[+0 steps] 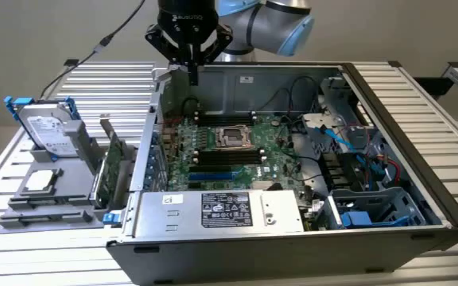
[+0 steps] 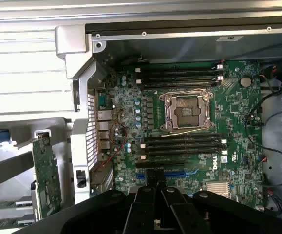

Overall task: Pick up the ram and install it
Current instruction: 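Reach for the ram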

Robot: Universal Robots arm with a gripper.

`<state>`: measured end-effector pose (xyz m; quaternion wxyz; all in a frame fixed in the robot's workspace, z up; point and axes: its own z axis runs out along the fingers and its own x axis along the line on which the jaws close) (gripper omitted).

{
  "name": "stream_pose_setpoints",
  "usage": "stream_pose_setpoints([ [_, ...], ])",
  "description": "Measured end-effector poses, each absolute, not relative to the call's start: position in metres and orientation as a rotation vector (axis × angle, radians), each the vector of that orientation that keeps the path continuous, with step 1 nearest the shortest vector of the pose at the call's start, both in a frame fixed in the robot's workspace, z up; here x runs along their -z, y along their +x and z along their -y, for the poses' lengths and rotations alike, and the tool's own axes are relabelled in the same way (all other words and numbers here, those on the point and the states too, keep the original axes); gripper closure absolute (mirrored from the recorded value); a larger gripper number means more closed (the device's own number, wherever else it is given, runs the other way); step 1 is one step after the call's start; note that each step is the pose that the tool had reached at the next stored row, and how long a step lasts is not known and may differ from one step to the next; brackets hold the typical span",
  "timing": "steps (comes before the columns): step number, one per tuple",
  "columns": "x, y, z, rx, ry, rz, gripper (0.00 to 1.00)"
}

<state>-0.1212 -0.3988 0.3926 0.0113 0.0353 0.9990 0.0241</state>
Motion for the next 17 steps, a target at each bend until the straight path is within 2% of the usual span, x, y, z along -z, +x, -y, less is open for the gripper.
stream_pose_setpoints([
  [17, -0.393, -0.136, 0.4, -0.075, 0.11, -3.116, 0.89],
])
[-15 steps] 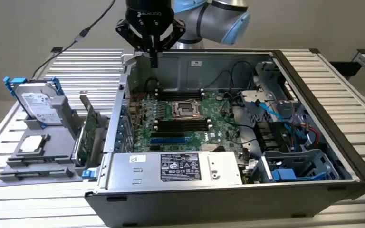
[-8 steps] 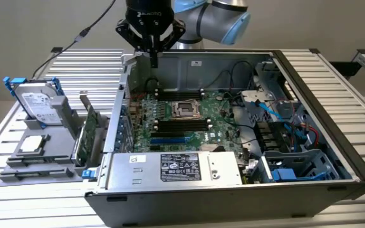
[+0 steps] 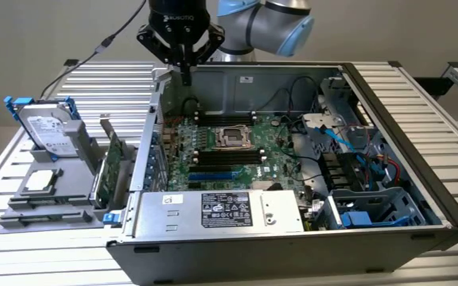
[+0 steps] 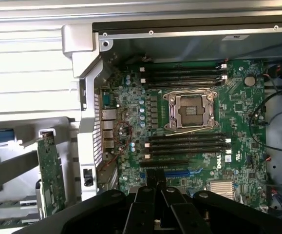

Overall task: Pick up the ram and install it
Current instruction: 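Reach for the ram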

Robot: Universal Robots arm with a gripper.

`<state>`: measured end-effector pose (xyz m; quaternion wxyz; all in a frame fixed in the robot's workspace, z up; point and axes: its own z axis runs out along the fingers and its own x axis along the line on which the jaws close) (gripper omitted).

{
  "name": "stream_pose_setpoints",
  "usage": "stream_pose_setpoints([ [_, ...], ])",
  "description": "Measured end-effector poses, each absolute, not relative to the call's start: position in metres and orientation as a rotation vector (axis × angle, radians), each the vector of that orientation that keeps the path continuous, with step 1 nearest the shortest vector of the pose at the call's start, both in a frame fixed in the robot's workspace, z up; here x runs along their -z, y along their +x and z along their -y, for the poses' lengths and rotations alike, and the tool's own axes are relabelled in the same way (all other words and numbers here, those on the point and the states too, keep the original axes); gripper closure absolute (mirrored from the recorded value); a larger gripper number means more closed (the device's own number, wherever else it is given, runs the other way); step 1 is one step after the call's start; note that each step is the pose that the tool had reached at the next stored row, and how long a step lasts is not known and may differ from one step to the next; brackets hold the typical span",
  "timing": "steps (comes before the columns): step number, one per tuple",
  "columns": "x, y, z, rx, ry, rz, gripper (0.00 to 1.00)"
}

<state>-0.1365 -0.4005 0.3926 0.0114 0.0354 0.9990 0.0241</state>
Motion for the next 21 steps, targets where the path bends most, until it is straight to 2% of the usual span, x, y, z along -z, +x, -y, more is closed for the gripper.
stream_pose_setpoints([
  [21, -0.39, -0.204, 0.414, -0.07, 0.109, -3.119, 0.89],
])
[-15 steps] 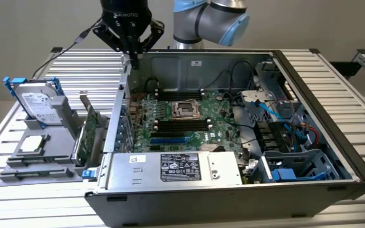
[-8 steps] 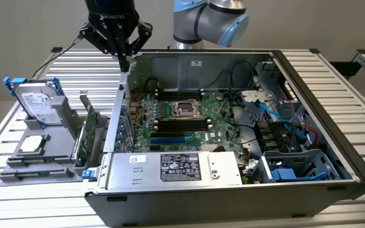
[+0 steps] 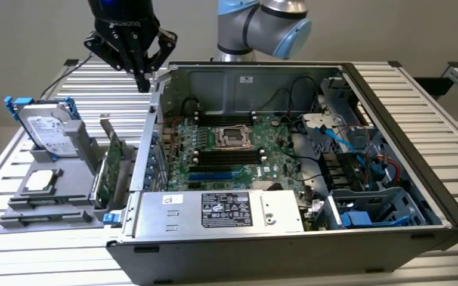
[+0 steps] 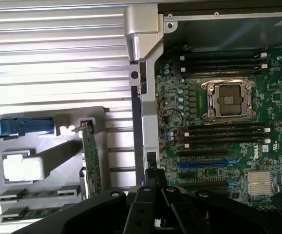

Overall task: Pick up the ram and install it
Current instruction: 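Reach for the ram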

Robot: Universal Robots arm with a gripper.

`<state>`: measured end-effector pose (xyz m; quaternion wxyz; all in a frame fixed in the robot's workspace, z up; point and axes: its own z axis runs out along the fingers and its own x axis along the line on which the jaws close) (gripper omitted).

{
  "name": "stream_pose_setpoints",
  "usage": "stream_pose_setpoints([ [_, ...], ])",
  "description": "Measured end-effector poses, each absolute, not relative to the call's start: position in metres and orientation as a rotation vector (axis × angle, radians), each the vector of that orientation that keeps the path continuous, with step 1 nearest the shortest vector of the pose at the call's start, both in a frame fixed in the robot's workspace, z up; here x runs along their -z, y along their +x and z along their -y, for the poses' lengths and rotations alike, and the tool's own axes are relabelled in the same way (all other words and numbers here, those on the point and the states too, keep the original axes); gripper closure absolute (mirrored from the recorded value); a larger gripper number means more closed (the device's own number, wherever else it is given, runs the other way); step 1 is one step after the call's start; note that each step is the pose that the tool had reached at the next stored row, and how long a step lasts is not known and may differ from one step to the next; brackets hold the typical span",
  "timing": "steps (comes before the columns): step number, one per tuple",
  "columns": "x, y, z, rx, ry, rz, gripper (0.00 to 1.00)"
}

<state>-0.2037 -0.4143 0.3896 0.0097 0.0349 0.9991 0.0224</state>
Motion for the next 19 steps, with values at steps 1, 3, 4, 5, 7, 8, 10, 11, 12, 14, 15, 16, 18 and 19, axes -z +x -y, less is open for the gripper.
stream_pose_setpoints([
  [1, -0.389, -0.206, 0.415, -0.07, 0.109, -3.12, 0.89],
  [3, -0.389, -0.212, 0.416, -0.069, 0.109, -3.12, 0.89],
  [4, -0.389, -0.215, 0.417, -0.069, 0.109, -3.121, 0.89],
  [5, -0.388, -0.218, 0.418, -0.069, 0.109, -3.121, 0.89],
  [7, -0.388, -0.223, 0.419, -0.069, 0.109, -3.122, 0.89],
  [8, -0.388, -0.226, 0.42, -0.069, 0.109, -3.123, 0.89],
  [10, -0.387, -0.231, 0.422, -0.068, 0.109, -3.124, 0.89],
  [11, -0.387, -0.234, 0.422, -0.068, 0.109, -3.124, 0.89],
  [12, -0.387, -0.237, 0.423, -0.068, 0.109, -3.125, 0.89],
  [14, -0.386, -0.242, 0.424, -0.067, 0.109, -3.126, 0.89],
  [15, -0.386, -0.245, 0.425, -0.067, 0.109, -3.126, 0.89],
  [16, -0.386, -0.248, 0.426, -0.067, 0.109, -3.127, 0.89],
  [18, -0.385, -0.253, 0.427, -0.067, 0.109, -3.128, 0.89],
  [19, -0.385, -0.256, 0.428, -0.066, 0.109, -3.128, 0.89],
])
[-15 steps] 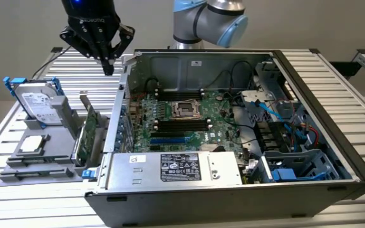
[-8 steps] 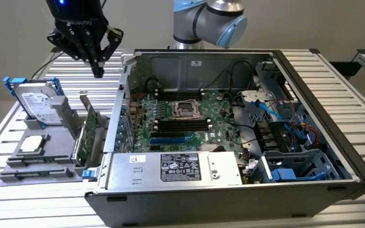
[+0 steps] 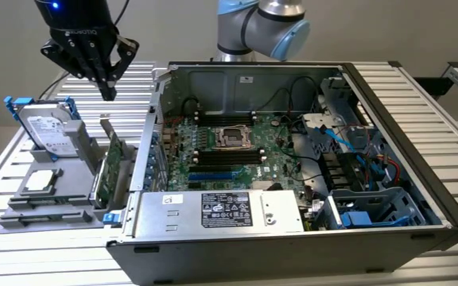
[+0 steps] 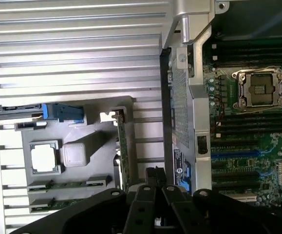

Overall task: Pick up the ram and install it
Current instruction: 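Reach for the ram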

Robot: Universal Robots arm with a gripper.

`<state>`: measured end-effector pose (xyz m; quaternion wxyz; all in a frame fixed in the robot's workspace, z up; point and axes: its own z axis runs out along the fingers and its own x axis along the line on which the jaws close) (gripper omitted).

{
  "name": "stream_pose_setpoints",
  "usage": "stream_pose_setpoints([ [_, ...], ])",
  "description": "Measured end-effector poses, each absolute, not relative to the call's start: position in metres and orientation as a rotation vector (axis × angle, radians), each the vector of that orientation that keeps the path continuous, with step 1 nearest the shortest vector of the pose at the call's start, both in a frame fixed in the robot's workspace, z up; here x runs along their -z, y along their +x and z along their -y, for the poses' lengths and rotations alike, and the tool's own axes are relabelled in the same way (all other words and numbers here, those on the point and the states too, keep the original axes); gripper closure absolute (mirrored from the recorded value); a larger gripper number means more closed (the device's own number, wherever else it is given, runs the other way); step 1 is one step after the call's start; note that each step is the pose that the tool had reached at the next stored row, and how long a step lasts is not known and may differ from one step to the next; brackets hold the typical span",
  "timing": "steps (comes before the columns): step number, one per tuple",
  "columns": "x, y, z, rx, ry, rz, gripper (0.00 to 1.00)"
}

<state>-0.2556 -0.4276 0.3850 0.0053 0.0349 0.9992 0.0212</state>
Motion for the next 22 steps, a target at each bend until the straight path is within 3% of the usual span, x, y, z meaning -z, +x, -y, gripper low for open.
stream_pose_setpoints([
  [22, -0.381, -0.302, 0.443, -0.061, 0.104, -3.142, 0.89],
])
